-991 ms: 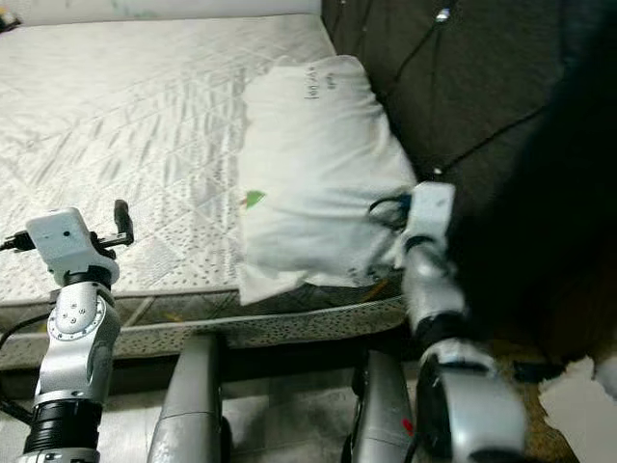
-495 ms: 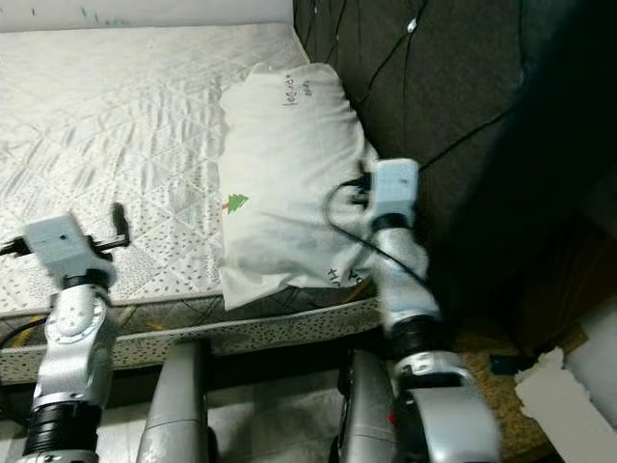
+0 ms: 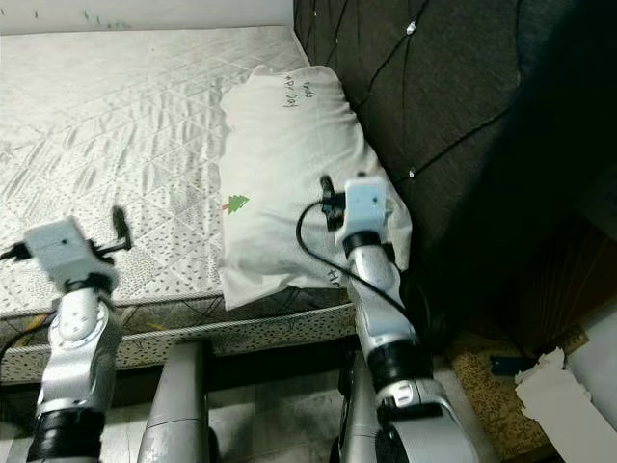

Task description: Clean up the room

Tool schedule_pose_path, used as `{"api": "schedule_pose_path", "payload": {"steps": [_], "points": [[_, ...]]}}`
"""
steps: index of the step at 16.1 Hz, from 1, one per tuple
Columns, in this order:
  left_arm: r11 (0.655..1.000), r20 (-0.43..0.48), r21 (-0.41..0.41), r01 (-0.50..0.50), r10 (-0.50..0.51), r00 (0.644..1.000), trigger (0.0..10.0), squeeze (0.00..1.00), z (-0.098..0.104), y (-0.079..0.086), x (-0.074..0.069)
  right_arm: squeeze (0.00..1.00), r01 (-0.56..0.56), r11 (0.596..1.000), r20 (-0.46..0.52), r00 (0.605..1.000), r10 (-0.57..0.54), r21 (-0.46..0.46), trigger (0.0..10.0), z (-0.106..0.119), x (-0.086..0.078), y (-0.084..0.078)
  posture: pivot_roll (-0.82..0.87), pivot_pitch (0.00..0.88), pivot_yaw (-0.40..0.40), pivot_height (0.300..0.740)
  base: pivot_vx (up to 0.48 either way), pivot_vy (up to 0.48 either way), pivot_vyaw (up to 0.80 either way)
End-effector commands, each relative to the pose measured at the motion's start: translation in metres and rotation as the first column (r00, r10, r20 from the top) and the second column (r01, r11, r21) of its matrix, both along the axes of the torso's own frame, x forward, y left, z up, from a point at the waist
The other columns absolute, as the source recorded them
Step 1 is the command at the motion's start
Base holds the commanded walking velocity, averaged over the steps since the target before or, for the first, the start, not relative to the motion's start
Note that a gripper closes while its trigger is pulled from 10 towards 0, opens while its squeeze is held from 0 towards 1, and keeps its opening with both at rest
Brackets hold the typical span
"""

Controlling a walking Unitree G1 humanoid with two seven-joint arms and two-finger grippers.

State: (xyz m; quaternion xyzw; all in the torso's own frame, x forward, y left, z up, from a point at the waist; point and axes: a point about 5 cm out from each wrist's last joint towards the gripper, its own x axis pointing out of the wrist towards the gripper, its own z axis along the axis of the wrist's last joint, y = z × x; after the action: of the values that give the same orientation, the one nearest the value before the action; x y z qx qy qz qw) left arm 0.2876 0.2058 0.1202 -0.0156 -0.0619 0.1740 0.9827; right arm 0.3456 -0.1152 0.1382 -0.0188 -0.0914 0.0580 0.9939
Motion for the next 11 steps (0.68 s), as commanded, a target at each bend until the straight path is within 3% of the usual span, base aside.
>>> {"api": "schedule_pose_path", "payload": {"steps": [1, 4, 5, 11], "points": [[1.000, 0.005, 0.012, 0.011, -0.011, 1.000, 10.0, 0.00, 0.0039, -0.0006, 0.0039, 1.00, 0.013, 1.000, 0.037, 0.999, -0.013, 0.019, 10.0, 0.0140, 0.0036, -0.0003, 0.06, 0.000, 0.005, 0.575, 0.000, 0.000, 0.00], [1.000, 0.008, 0.005, -0.011, 0.011, 1.000, 10.0, 0.00, 0.0035, 0.0009, 0.0016, 1.00, -0.019, 1.000, 0.027, 0.999, 0.019, 0.011, 10.0, 0.0140, 0.0022, 0.0044, 0.07, 0.000, -0.014, 0.610, 0.000, 0.000, 0.00], [1.000, 0.004, 0.001, -0.022, 0.022, 1.000, 10.0, 0.00, 0.0014, 0.0019, -0.0008, 0.03, -0.027, 1.000, 0.024, 0.999, 0.027, -0.004, 10.0, 0.0137, 0.0031, 0.0070, 0.07, 0.000, -0.024, 0.625, 0.000, 0.000, 0.00], [1.000, -0.003, -0.007, 0.005, -0.005, 1.000, 10.0, 0.00, -0.0016, -0.0037, -0.0007, 0.00, -0.014, 1.000, 0.032, 0.999, 0.015, -0.013, 10.0, 0.0186, 0.0069, 0.0057, 0.06, 0.000, -0.013, 0.690, 0.000, 0.000, 0.00]]}}
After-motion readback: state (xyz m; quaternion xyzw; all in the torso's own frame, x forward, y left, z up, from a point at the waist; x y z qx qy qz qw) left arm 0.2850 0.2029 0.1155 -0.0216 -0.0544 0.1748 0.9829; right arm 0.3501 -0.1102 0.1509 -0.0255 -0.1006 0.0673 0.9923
